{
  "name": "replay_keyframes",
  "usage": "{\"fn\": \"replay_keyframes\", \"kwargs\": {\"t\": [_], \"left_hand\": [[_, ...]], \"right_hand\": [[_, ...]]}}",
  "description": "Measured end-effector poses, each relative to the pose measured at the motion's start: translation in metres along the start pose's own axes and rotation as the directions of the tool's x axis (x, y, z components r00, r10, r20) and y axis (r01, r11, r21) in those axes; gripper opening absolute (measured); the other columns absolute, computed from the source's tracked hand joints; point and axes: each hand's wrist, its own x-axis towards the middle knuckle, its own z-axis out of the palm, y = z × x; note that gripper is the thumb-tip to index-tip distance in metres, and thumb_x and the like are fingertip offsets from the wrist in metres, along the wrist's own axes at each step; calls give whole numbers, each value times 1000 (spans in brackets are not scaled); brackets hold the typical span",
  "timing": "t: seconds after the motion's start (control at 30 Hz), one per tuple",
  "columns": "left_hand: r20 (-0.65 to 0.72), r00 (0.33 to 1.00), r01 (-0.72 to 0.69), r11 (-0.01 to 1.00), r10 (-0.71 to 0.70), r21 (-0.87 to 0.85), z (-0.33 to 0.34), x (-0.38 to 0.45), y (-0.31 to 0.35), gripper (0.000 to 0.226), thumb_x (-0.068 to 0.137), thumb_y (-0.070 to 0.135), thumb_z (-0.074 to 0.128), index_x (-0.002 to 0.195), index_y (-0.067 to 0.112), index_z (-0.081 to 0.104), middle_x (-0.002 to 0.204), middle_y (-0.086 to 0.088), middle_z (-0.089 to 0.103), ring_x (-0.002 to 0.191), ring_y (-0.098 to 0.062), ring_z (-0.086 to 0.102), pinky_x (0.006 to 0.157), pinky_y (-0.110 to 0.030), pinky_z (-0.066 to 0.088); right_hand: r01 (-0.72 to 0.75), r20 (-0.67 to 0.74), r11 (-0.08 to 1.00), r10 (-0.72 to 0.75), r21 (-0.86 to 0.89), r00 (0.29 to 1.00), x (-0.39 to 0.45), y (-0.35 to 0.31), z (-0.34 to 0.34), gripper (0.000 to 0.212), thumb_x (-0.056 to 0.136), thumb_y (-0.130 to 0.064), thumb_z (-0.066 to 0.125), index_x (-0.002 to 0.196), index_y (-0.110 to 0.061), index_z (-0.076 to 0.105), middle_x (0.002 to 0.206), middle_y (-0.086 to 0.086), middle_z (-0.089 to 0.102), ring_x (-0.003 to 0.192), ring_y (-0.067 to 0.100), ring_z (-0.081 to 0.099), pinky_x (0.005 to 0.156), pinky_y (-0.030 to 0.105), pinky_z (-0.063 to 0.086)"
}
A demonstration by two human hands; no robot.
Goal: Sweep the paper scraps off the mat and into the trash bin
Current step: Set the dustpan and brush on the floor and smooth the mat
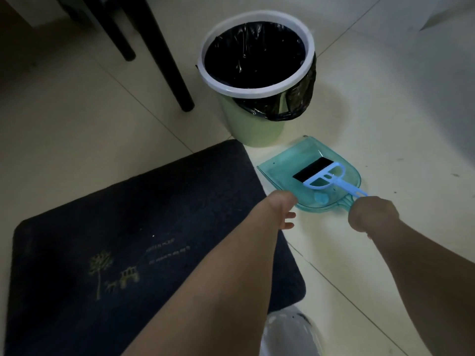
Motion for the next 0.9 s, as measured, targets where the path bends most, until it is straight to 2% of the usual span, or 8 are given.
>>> {"fn": "replay_keyframes", "kwargs": {"t": [0.07, 0.17, 0.27, 0.37, 0.5, 0.63, 0.73, 0.9], "left_hand": [[1, 1000, -7, 1000, 7, 3, 0, 3, 0, 40, 100, 11, 37, 140, 12, 42, 147, -1, 41, 126, -23, 50, 101, -43, 42], [1, 1000, -20, 1000, 20, 11, -1, 6, -1, 41, 100, 11, 36, 140, 11, 40, 147, -1, 40, 129, -23, 48, 100, -42, 43], [0, 1000, -12, 1000, 12, -14, 0, 7, -3, 40, 100, 10, 36, 140, 10, 41, 148, -2, 40, 130, -22, 48, 100, -42, 43], [-2, 1000, -9, 999, 9, -44, -1, 9, -5, 41, 101, 9, 36, 141, 9, 40, 148, -2, 39, 131, -22, 46, 102, -42, 42], [-14, 1000, 0, 997, -1, -71, -1, 12, -8, 40, 101, 10, 36, 141, 10, 41, 148, -1, 41, 132, -22, 47, 103, -42, 41], [-27, 1000, 0, 995, -3, -95, 0, 13, -8, 40, 101, 10, 35, 142, 11, 40, 148, -1, 41, 132, -22, 46, 105, -43, 40], [-28, 1000, 4, 993, -8, -114, 1, 11, -7, 41, 102, 9, 32, 143, 10, 40, 149, 0, 40, 134, -21, 45, 108, -43, 37], [-41, 999, -1, 995, -3, -104, -3, -1, -9, 41, 102, 10, 33, 143, 10, 39, 150, -1, 39, 135, -21, 44, 108, -42, 38]], "right_hand": [[9, -4, 999, -9, -37, 1000, 1, -2, -1, 9, 87, -11, 42, 84, -14, 50, 88, -1, 60, 95, 17, 65, 64, 24, 46], [4, -11, 997, -5, -82, 1000, 1, -5, 1, 11, 88, -12, 42, 90, -15, 52, 93, -1, 62, 97, 16, 64, 71, 25, 47], [-15, -24, 995, 13, -102, 1000, -1, -7, 3, 23, 90, -12, 43, 106, -14, 59, 99, 0, 60, 101, 18, 62, 73, 26, 45], [-9, -55, 997, 4, -78, 998, 0, -10, 5, 27, 89, -11, 44, 111, -13, 60, 99, 2, 57, 104, 20, 60, 76, 27, 46], [-22, -84, 1000, 23, 12, 996, 0, -17, 3, 29, 87, -10, 47, 113, -13, 59, 88, 2, 47, 103, 21, 58, 69, 27, 43], [-24, -96, 999, 28, 45, 995, 1, -21, -1, 31, 88, -11, 47, 117, -13, 58, 88, 2, 46, 99, 21, 55, 71, 28, 43], [-23, -100, 998, 28, 50, 995, 2, -22, -2, 33, 87, -11, 48, 119, -13, 56, 90, 2, 47, 104, 22, 56, 73, 29, 43], [-34, -134, 997, 42, 67, 990, -4, -25, -9, 26, 85, -18, 57, 111, -16, 60, 72, -1, 43, 82, 21, 49, 66, 27, 41]]}}
